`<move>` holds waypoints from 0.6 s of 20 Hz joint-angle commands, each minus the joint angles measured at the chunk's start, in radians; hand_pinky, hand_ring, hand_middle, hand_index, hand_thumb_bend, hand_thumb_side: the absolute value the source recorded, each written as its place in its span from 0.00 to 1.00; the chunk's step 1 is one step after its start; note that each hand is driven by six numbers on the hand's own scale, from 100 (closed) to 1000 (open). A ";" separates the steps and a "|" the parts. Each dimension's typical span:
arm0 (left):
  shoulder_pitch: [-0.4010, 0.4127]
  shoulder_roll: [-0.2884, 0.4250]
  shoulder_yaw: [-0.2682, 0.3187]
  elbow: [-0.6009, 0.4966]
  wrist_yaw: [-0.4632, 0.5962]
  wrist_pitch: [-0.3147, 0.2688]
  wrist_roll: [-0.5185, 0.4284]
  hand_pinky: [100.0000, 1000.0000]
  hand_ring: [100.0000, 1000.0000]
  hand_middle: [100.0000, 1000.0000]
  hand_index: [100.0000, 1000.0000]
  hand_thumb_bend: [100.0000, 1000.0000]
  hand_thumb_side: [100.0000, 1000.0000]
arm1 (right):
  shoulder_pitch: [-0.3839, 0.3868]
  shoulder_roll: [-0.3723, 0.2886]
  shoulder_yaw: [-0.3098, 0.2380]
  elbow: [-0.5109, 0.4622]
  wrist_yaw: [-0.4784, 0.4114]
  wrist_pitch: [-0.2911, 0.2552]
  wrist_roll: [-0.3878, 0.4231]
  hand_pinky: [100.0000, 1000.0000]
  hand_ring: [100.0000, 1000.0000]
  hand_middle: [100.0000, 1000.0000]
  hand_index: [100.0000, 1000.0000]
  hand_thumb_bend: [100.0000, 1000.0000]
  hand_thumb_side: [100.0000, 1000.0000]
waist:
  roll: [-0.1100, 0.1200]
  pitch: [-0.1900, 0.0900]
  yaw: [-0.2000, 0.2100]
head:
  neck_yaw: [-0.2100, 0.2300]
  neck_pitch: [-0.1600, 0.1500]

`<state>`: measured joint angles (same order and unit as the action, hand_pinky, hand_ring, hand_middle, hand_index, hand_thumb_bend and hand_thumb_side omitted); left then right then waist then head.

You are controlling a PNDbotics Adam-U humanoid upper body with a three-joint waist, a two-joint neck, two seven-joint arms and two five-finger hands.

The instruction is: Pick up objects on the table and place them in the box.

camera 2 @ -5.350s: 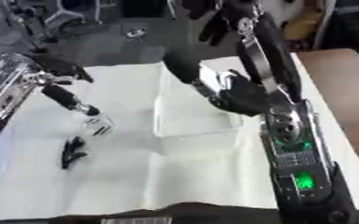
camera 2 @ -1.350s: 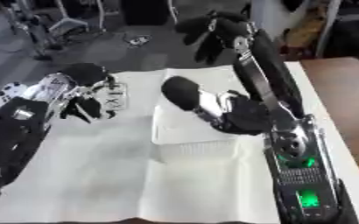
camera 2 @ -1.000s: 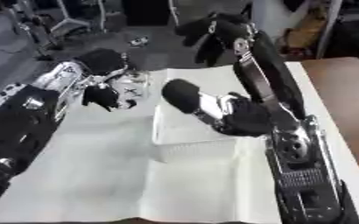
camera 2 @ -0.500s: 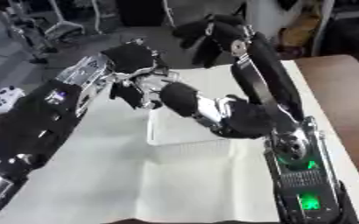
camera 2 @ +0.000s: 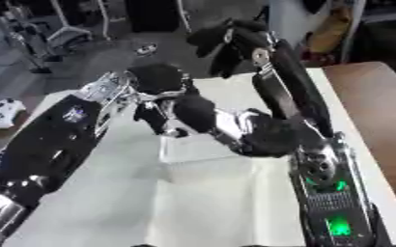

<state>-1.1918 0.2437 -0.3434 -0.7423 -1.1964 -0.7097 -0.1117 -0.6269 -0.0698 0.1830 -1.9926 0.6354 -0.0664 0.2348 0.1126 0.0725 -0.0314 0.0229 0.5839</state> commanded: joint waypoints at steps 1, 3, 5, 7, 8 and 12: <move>-0.023 0.014 -0.009 -0.015 0.025 -0.035 -0.030 0.00 0.00 0.00 0.11 0.00 0.43 | -0.017 0.006 0.002 -0.007 0.001 -0.003 0.000 0.39 0.45 0.54 0.73 0.70 1.00 | -0.003 -0.013 -0.001 | 0.006 -0.010; -0.021 0.010 -0.018 -0.015 0.040 -0.055 -0.043 0.00 0.00 0.00 0.21 0.00 0.43 | -0.017 0.006 0.002 -0.007 0.001 -0.003 0.000 0.39 0.44 0.54 0.73 0.70 1.00 | -0.003 -0.013 -0.001 | 0.007 -0.011; -0.022 0.008 -0.030 -0.016 0.047 -0.076 -0.076 0.33 0.34 0.38 0.54 0.00 0.82 | -0.017 0.006 0.003 -0.007 0.001 -0.003 0.001 0.39 0.44 0.54 0.73 0.69 1.00 | -0.002 -0.014 -0.002 | 0.008 -0.011; -0.018 0.004 -0.040 -0.005 0.045 -0.103 -0.133 0.62 0.66 0.67 0.75 0.00 1.00 | -0.018 0.007 0.003 -0.007 0.000 -0.003 0.002 0.40 0.45 0.54 0.73 0.69 1.00 | -0.001 -0.014 -0.003 | 0.010 -0.011; -0.016 0.001 -0.038 0.000 0.051 -0.115 -0.156 0.72 0.74 0.74 0.79 0.04 1.00 | -0.018 0.008 0.003 -0.007 0.000 -0.004 0.001 0.40 0.45 0.54 0.73 0.69 1.00 | -0.001 -0.014 -0.003 | 0.010 -0.010; -0.013 0.002 -0.032 -0.004 0.070 -0.130 -0.206 0.85 0.86 0.84 0.84 0.11 1.00 | -0.018 0.009 0.004 -0.007 0.000 -0.004 0.001 0.39 0.44 0.54 0.73 0.69 1.00 | 0.000 -0.013 -0.004 | 0.007 -0.008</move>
<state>-1.1886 0.2302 -0.3813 -0.7337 -1.1392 -0.8146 -0.2818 -0.6269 -0.0694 0.1834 -1.9926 0.6354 -0.0676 0.2343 0.1159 0.0725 -0.0353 0.0229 0.5839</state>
